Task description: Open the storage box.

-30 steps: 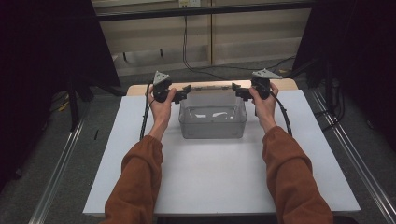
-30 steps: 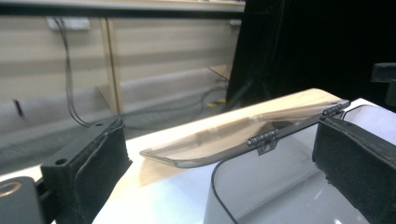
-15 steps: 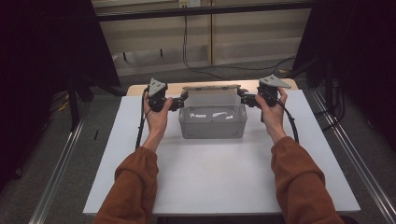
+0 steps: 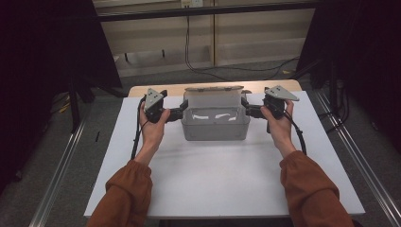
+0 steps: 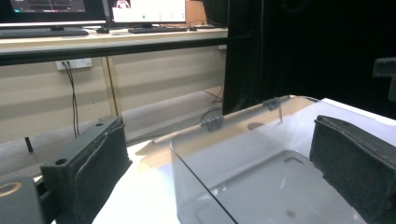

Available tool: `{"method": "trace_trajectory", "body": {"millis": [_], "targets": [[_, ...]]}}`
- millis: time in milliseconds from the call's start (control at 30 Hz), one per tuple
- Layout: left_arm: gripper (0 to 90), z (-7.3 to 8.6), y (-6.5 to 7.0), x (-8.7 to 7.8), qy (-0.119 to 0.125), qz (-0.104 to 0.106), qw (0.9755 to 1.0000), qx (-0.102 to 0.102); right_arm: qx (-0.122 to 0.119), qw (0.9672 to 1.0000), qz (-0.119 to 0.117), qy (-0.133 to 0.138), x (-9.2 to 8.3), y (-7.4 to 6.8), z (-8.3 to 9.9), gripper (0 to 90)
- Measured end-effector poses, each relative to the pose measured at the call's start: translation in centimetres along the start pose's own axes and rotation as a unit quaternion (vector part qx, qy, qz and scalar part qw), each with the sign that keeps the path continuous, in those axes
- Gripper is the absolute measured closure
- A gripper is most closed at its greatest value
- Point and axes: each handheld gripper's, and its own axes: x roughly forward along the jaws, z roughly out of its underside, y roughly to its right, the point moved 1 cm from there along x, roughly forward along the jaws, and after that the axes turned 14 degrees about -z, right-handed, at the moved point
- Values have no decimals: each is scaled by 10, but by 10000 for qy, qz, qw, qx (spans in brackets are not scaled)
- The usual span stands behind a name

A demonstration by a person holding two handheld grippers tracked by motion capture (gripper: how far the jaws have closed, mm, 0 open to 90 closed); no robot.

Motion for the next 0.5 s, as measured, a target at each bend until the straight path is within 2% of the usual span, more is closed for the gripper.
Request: {"method": "trace_trajectory", "body": {"millis": [100,200,267,300,367,433,500], "targets": [[40,3,6,-11,61,105,9999,10,-68,10000,-4,42,-8,-8,1,0],[41,7,9,-21,51,86,9999,-26,-136,9999,-10,-5,-14,-15,6,0],[41,10,10,-27,56,58,9999,-76,-223,9997,53,-14,-19,-19,11,0],[41,12,10,-31,10,34,10000,-36,-277,9995,124,13,-22,-19,13,0],[41,16,10,-38,6,-43,10000,-15,-221,9995,208,94,-29,-19,19,0],[41,19,10,-44,-36,-129,9999,91,-178,9995,244,36,-34,-19,24,0],[41,22,10,-50,-32,-157,9999,41,-160,9995,277,10,-41,-22,27,0]]}}
